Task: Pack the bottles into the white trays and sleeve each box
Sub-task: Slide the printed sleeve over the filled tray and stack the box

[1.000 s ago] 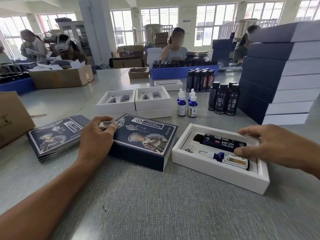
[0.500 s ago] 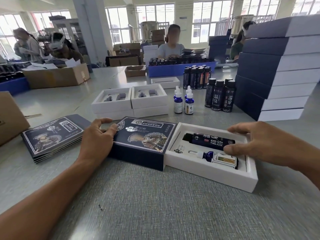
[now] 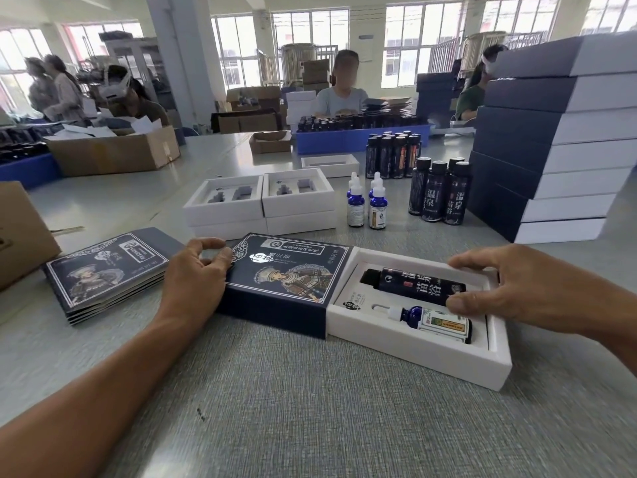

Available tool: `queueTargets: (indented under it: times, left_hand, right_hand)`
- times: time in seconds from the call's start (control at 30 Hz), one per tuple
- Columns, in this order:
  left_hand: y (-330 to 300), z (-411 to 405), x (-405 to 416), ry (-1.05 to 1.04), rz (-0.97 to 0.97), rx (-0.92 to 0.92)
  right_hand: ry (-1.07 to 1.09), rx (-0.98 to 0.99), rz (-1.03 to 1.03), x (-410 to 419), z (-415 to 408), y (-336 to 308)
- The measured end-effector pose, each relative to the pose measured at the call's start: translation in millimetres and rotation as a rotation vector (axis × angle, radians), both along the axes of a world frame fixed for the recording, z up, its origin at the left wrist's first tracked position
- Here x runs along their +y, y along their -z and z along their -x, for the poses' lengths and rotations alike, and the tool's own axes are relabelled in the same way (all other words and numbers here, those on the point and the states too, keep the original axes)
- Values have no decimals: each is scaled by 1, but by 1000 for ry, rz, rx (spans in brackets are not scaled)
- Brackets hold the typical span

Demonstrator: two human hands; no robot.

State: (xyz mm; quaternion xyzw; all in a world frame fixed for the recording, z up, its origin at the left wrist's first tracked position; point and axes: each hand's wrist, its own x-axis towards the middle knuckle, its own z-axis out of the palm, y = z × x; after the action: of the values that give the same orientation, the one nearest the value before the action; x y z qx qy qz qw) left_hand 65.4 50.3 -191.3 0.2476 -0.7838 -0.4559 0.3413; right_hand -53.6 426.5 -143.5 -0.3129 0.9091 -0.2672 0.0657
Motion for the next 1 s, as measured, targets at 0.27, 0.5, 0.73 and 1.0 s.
queueTargets:
  times: [0.27,0.5,0.73,1.0]
  left_hand:
    - [-1,0,0,75,-33,-18]
    - [-1,1,1,30,25,-32]
    - [-2,5,13,-161,313,-186]
    - [-3,6,9,72,221,-220]
  right_hand:
    - [-6,-33,9,0,2,0]
    - [40,61,34,-18,-18,5]
    - [-43,282,-69,-51,-69,9]
    - [-369,13,-63,-49,-83,-1]
